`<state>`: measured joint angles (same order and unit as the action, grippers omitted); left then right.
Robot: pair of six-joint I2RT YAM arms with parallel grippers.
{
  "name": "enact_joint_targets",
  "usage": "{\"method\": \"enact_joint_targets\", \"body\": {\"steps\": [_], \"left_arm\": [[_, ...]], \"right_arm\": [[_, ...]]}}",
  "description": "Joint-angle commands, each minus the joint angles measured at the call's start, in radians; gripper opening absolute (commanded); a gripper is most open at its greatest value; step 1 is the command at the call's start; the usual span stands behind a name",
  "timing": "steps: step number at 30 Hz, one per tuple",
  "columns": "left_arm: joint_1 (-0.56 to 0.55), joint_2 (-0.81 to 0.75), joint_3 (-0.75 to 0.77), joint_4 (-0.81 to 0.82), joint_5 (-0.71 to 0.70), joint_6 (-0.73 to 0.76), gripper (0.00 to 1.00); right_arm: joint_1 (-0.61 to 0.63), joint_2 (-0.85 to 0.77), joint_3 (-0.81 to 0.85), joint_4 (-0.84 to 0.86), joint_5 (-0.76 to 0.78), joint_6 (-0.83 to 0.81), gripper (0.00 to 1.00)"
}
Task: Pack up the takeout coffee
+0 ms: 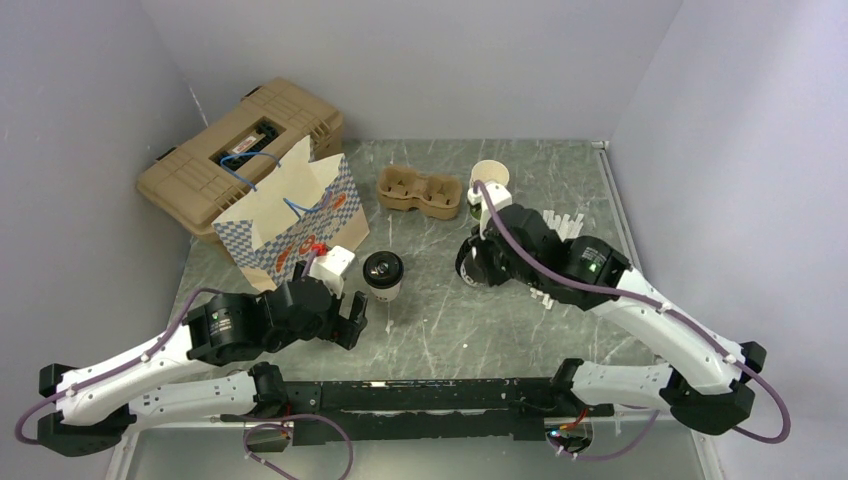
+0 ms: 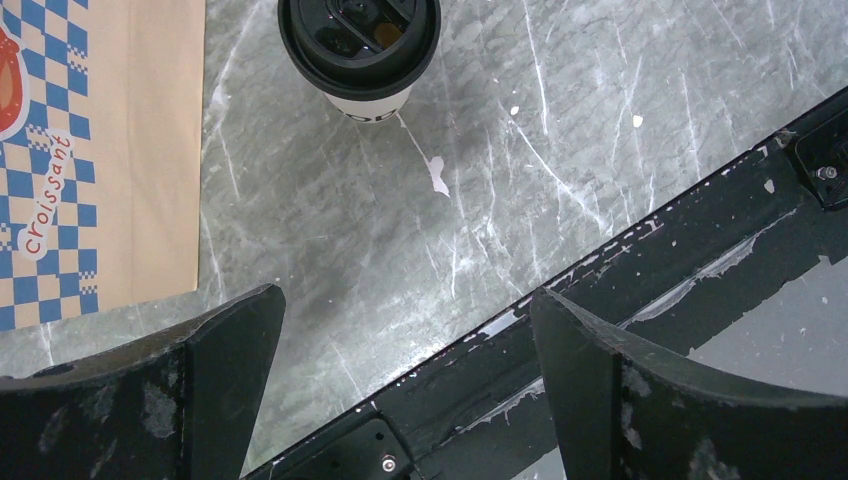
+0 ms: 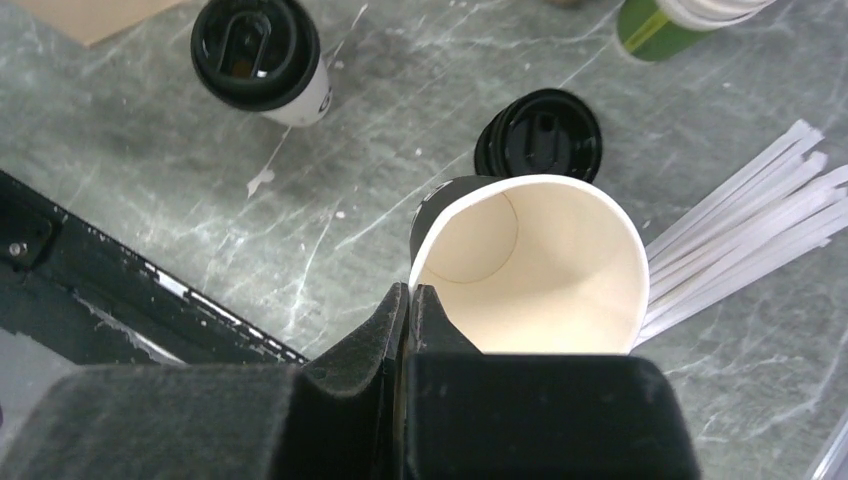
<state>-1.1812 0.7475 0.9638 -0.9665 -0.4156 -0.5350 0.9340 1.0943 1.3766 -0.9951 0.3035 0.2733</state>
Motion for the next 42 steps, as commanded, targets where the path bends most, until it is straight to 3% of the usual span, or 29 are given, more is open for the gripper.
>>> {"method": "enact_joint_targets", "body": {"steps": [1, 19, 40, 42], "left_arm": [[0.002, -0.001, 0.009, 0.025, 0.007, 0.01, 1.0], [0.001, -0.014, 0.007, 0.028, 0.011, 0.015, 0.99], [0.001, -0.038, 0.007, 0.025, 0.008, 0.012, 0.99], [0.001, -0.038, 0.007, 0.025, 0.008, 0.012, 0.99]], "right_arm": [[0.058, -0.03, -0.066, 0.025, 0.003, 0.069, 0.0], [0.274, 0.134, -0.251, 0.167, 0.123, 0.188, 0.0], [0.325, 0.295, -0.307, 0.269, 0.146, 0.252, 0.0], [0.327, 0.299, -0.31, 0.271, 0.147, 0.258, 0.06]]}}
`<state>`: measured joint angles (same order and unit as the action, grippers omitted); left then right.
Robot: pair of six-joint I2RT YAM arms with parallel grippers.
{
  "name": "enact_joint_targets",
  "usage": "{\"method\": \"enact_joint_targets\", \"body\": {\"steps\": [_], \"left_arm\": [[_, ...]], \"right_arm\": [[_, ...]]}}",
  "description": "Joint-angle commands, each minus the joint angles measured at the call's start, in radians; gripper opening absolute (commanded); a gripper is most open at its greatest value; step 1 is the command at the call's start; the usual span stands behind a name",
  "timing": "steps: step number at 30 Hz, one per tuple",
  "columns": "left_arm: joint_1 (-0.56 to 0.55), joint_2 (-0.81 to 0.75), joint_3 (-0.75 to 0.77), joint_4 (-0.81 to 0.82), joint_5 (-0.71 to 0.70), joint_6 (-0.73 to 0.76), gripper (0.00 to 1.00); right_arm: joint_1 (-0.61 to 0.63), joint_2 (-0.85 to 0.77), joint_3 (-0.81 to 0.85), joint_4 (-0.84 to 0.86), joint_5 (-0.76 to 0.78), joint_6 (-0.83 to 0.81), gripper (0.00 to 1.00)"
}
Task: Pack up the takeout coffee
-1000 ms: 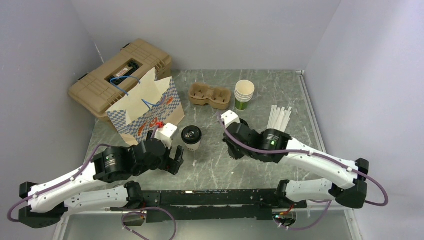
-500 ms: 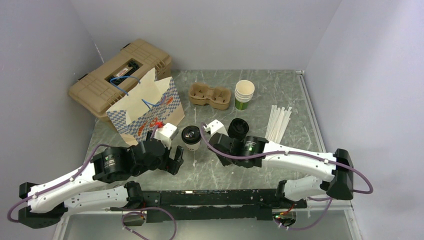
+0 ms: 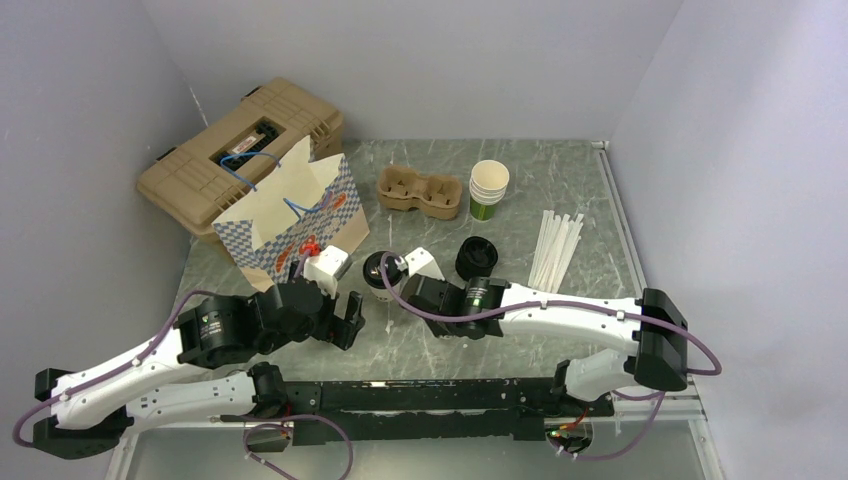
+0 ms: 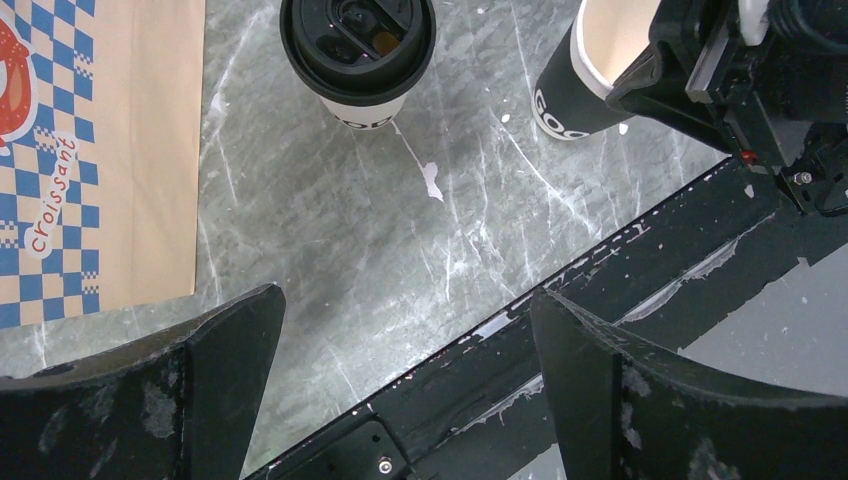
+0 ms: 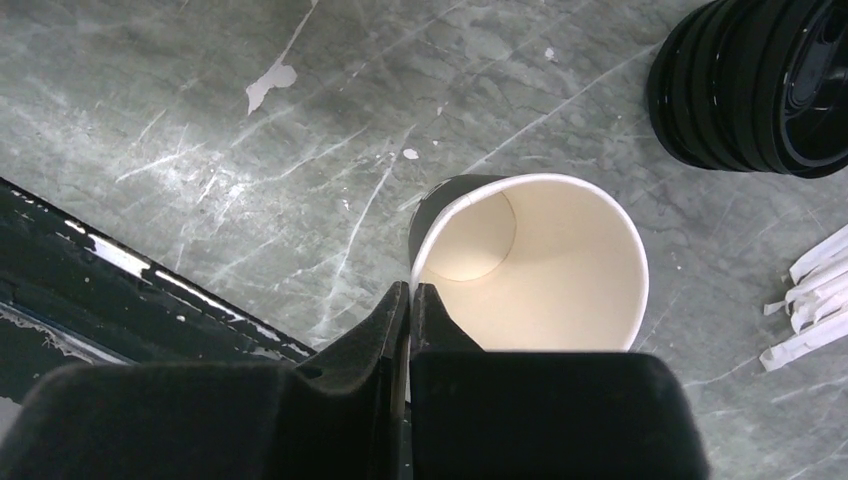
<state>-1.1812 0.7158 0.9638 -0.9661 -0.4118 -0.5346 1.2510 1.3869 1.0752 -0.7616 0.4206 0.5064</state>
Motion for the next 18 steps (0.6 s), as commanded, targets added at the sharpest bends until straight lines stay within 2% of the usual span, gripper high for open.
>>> {"method": "enact_joint_targets", "body": {"steps": [1, 9, 11, 18], "left_arm": [[0.001, -0.006, 0.007, 0.025, 0.004, 0.012, 0.99], [0.002, -0.004, 0.007, 0.024, 0.005, 0.013, 1.0], [0.002, -0.003, 0.007, 0.024, 0.005, 0.013, 0.99], [0.001, 0.0, 0.006, 0.027, 0.006, 0.013, 0.99]], "right_arm": [[0.011, 0.006, -0.01, 0.038, 0.029, 0.027, 0.08], [0.02, -0.02, -0.004, 0.03, 0.026, 0.035, 0.3], [0.021, -0.031, 0.007, 0.02, 0.031, 0.037, 0.41], [0.019, -0.144, 0.061, -0.025, 0.102, 0.037, 0.5]]}}
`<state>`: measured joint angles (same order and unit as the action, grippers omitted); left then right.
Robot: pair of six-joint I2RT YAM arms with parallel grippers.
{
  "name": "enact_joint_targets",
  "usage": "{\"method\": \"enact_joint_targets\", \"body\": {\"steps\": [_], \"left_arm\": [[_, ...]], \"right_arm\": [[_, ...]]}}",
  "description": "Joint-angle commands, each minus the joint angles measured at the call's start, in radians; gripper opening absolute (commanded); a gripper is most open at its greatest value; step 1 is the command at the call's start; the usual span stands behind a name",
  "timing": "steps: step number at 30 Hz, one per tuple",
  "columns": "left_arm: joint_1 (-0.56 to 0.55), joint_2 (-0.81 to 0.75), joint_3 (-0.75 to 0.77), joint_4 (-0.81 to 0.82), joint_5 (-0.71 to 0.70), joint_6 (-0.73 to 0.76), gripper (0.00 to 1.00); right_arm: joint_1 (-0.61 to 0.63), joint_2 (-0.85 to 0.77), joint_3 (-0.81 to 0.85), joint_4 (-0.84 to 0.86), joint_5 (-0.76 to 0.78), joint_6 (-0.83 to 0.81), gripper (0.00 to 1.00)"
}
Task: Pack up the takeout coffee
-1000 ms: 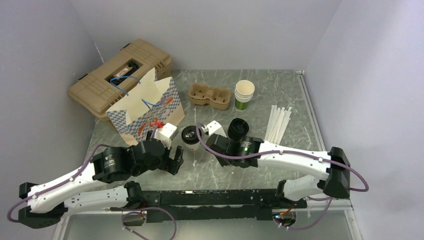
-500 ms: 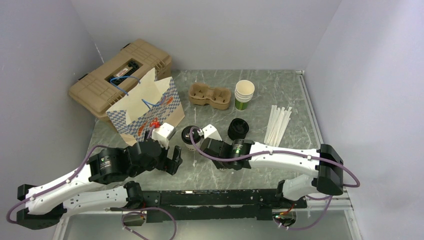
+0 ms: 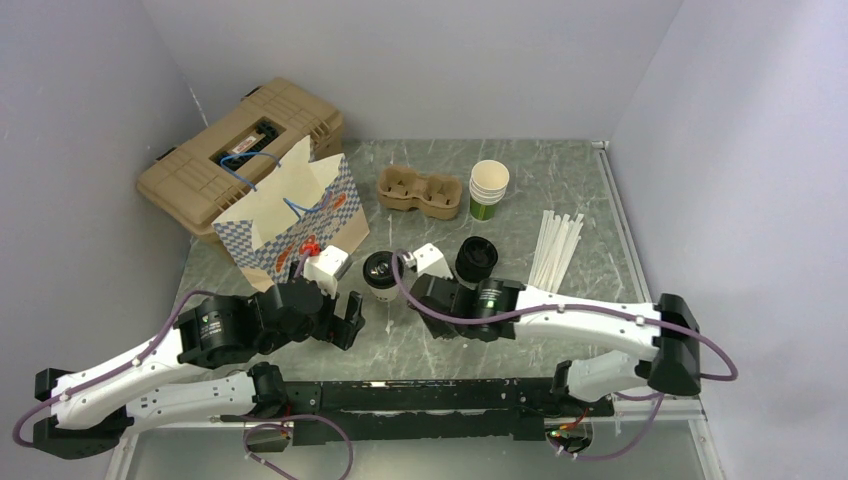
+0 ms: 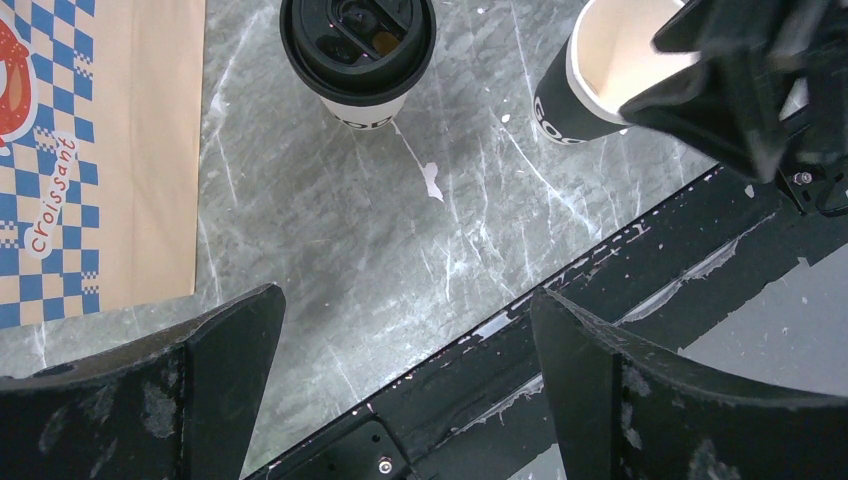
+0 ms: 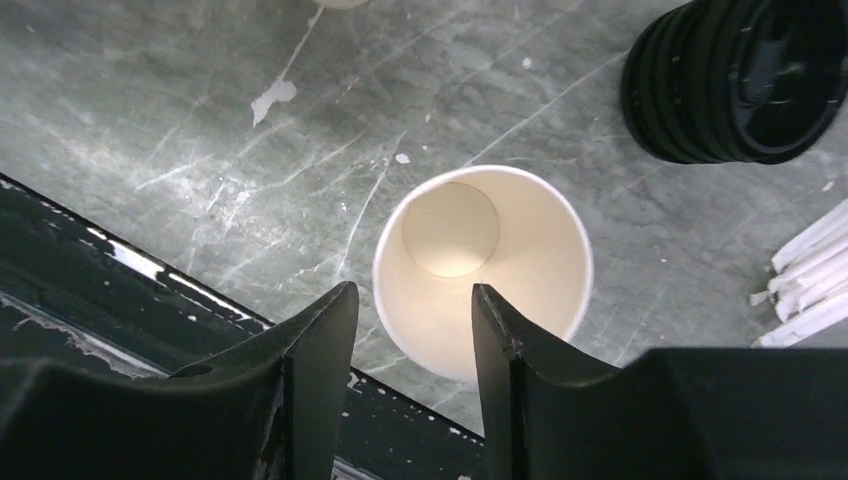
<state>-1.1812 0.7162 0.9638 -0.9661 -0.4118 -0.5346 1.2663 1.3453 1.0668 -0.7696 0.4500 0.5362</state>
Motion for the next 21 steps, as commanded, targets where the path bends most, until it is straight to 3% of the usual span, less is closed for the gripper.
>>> {"method": "enact_joint_targets", "body": {"steps": [1, 10, 21], "left_arm": [[0.002, 0.002, 0.006, 0.027, 0.006, 0.013, 0.99], [0.002, 0.006, 0.007, 0.026, 0.009, 0.015, 0.99], [0.001, 0.005, 0.007, 0.029, 0.012, 0.016, 1.0]], "right_arm": [[0.003, -0.114, 0.082, -0.027, 0.086, 0.003, 0.5], [-0.125, -0.151, 0.16, -0.145, 0.177, -0.014, 0.46], [-0.464, -0.173, 0.075, -0.049, 0.023, -0.071, 0.45]]}}
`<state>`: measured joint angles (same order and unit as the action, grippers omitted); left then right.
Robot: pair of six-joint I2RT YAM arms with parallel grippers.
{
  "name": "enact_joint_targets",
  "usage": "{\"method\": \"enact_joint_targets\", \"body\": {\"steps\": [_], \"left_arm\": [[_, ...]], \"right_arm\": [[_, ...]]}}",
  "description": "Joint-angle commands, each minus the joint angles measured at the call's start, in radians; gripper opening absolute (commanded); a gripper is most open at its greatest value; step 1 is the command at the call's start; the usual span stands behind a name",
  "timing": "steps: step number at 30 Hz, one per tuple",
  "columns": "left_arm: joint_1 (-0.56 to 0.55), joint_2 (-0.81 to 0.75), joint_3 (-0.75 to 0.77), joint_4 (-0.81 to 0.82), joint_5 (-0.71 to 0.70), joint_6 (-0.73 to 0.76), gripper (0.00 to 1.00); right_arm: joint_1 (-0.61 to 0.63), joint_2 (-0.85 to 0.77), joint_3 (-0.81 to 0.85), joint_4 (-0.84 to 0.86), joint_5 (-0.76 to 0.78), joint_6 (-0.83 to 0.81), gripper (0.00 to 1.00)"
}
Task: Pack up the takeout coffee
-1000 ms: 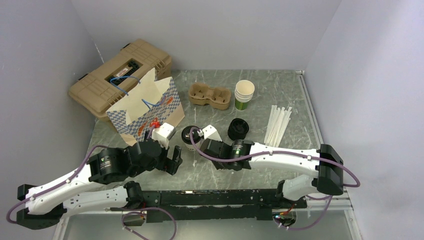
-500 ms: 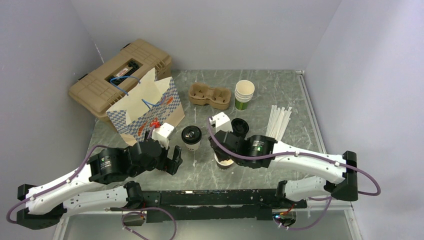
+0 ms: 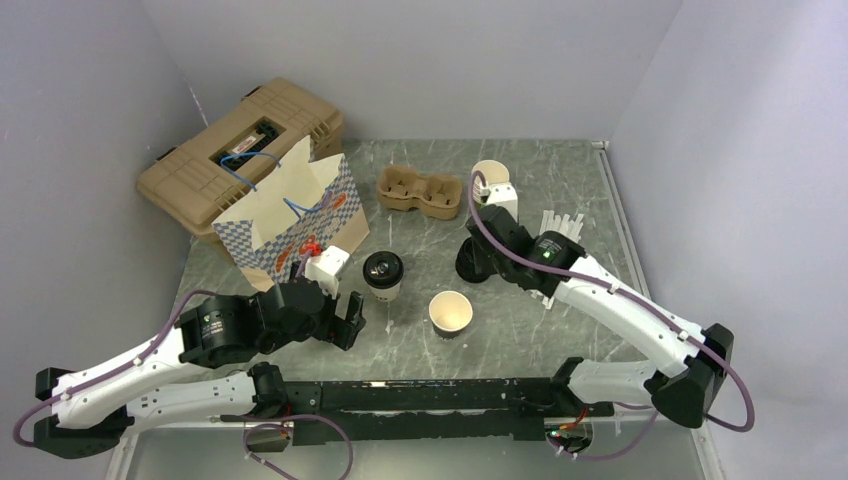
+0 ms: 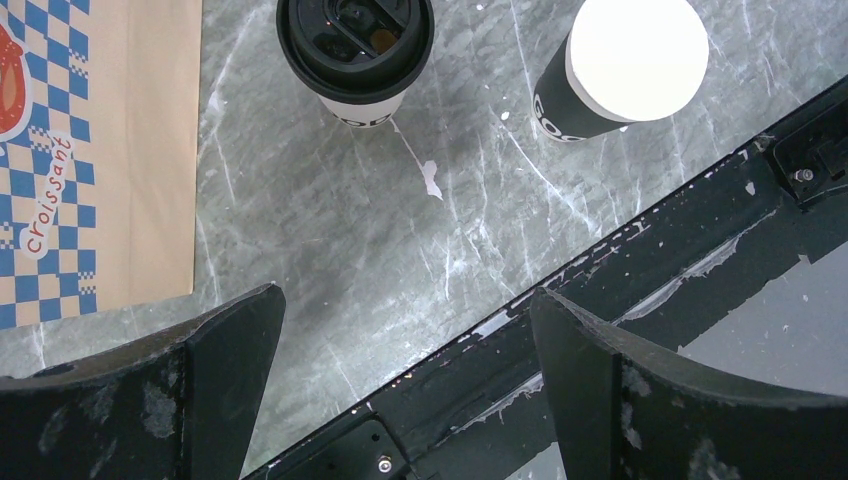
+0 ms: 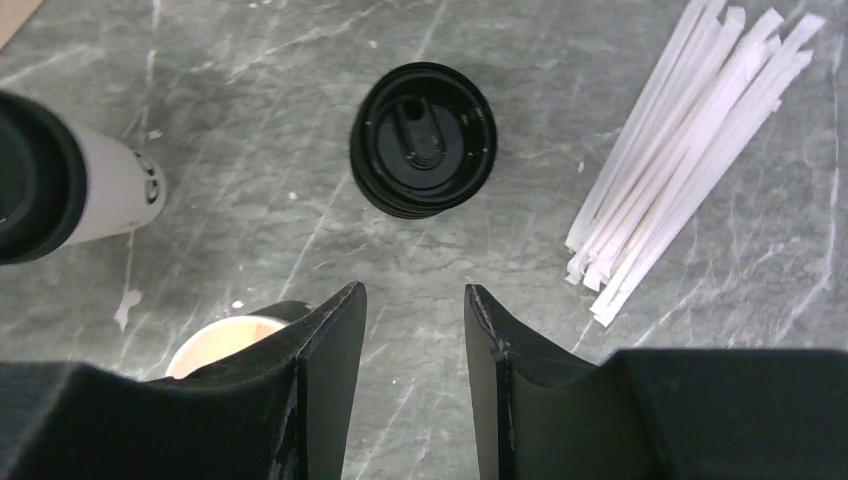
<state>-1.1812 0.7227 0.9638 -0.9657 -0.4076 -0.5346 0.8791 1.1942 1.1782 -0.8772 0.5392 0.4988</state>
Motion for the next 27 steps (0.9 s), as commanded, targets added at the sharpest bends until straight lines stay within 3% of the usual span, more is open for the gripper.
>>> {"method": "enact_joint_targets", "body": {"steps": [1, 16, 27], "left_arm": [[0.002, -0.001, 0.007, 0.029, 0.008, 0.017, 0.99], [0.002, -0.001, 0.006, 0.03, 0.009, 0.019, 0.99], [0.001, 0.005, 0.006, 0.028, 0.01, 0.018, 0.99]], "right_arm": [[-0.107, -0.017, -0.053, 0.072, -0.085, -0.035, 0.45], [-0.417, 0.095, -0.193, 0.336, -0.377, -0.015, 0.43], [-0.491, 0.207, -0.217, 0.439, -0.425, 0.012, 0.41]]}}
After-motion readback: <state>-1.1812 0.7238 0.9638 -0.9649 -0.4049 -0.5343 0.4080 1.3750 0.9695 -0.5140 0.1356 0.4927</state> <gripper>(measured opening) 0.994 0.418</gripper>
